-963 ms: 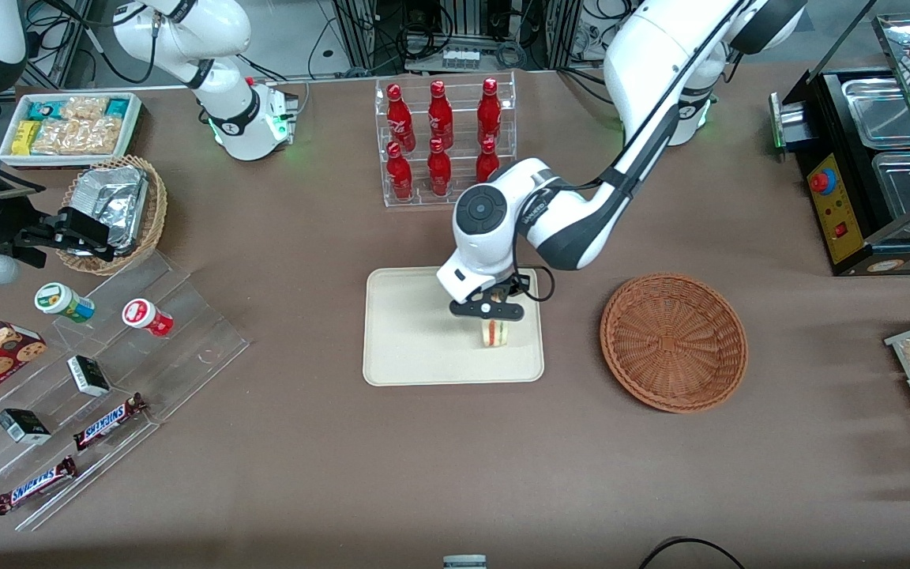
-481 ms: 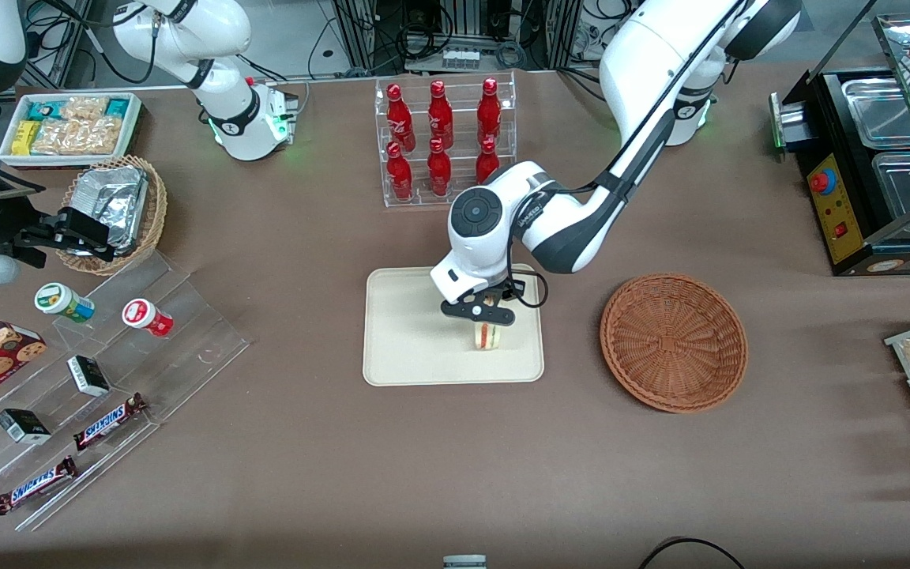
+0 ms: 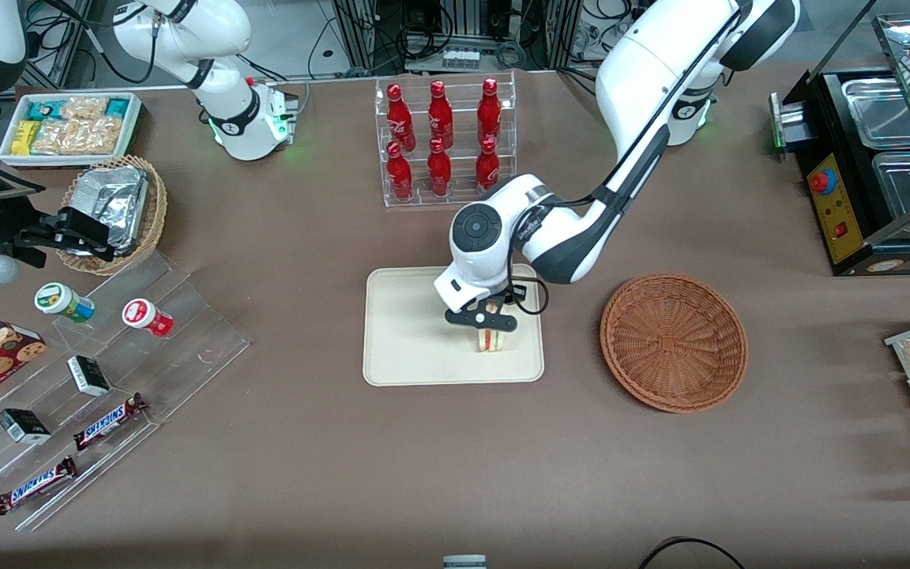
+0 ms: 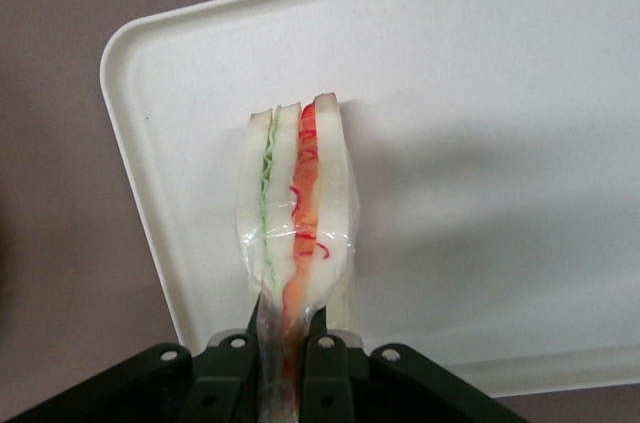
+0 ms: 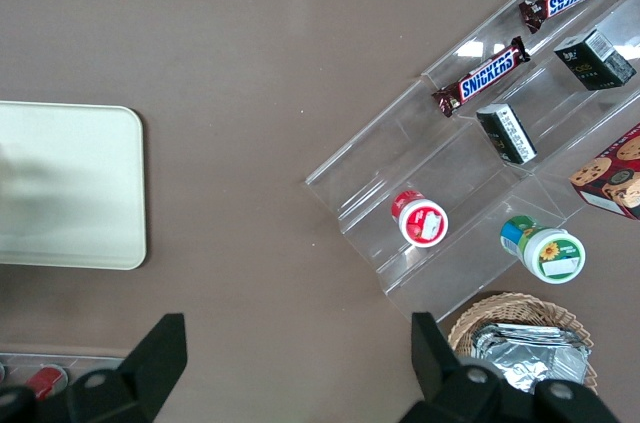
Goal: Place sandwich from basket to tray
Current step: 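Lower the held sandwich onto the white tray with the left gripper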
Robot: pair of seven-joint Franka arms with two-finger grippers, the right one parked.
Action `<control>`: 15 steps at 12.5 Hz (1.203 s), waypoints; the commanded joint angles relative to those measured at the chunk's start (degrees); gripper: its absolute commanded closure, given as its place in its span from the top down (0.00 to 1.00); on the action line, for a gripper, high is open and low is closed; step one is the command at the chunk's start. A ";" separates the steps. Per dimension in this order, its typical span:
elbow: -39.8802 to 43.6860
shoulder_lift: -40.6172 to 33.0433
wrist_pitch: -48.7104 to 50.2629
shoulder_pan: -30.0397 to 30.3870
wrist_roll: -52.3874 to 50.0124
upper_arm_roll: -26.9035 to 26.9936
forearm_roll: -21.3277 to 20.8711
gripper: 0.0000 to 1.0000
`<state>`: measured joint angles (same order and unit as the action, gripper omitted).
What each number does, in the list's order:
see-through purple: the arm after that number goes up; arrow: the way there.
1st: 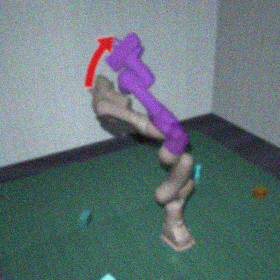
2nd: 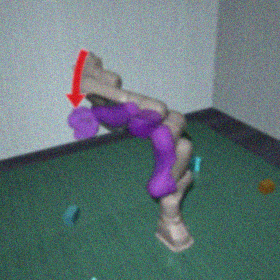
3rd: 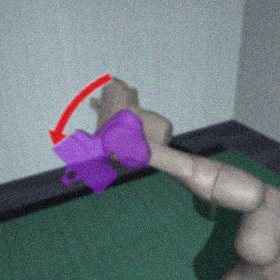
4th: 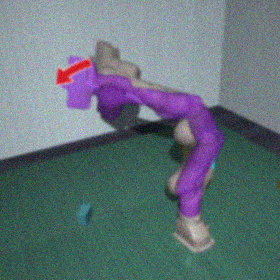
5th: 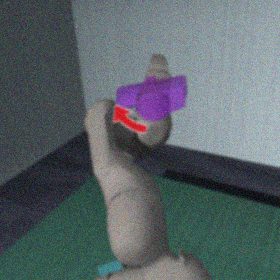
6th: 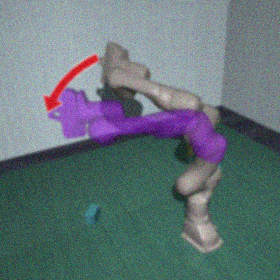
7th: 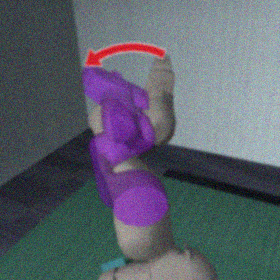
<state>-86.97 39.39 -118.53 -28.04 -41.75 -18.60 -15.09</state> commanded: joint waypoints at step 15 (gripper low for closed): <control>1.98 3.94 -4.60 -0.26 -1.84 1.19 -1.26 1.00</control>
<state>-86.50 42.26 -122.83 -27.98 -43.42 -17.82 -15.20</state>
